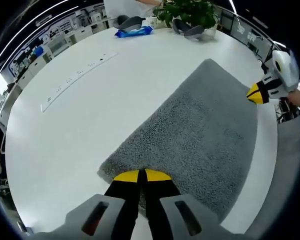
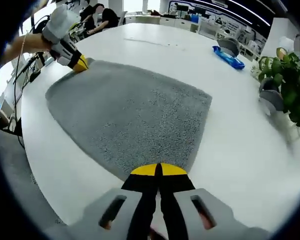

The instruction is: Fold the towel on the table until its edges align and the towel forms a compact rectangular stack.

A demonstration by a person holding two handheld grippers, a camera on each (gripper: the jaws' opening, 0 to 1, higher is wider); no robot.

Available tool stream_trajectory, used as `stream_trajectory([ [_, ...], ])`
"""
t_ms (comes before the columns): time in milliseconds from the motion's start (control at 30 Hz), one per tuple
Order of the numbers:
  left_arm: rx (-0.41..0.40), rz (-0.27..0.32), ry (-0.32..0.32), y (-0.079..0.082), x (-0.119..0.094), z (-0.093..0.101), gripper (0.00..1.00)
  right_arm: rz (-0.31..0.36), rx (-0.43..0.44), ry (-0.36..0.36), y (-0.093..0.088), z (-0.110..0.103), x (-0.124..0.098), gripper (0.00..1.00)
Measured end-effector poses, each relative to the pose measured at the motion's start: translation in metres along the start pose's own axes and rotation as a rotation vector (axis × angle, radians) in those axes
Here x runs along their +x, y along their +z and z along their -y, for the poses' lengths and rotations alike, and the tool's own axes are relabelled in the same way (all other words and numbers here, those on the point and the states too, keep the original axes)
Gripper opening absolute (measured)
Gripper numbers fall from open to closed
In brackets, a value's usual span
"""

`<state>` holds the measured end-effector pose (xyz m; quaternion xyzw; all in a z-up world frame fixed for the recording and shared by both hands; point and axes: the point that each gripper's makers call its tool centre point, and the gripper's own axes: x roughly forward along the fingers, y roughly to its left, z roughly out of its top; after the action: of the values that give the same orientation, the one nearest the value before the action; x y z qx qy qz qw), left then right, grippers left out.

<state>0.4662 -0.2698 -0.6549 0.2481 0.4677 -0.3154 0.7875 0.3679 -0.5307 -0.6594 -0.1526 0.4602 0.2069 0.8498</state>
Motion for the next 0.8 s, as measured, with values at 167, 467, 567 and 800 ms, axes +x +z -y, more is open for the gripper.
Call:
stream_trajectory([
  [167, 0.042, -0.024, 0.031, -0.001, 0.002, 0.0, 0.02, -0.008, 0.051, 0.019, -0.001, 0.001, 0.0, 0.0],
  [467, 0.026, -0.047, 0.023, -0.013, -0.004, 0.011, 0.02, -0.087, -0.022, -0.011, 0.0, -0.001, 0.001, 0.0],
  [567, 0.04, -0.052, 0.035, -0.017, -0.007, 0.016, 0.02, -0.129, -0.054, -0.017, 0.001, 0.001, 0.004, 0.0],
  [800, 0.029, -0.053, 0.032, -0.03, -0.015, 0.024, 0.02, -0.157, -0.118, -0.036, 0.006, 0.008, 0.008, 0.0],
])
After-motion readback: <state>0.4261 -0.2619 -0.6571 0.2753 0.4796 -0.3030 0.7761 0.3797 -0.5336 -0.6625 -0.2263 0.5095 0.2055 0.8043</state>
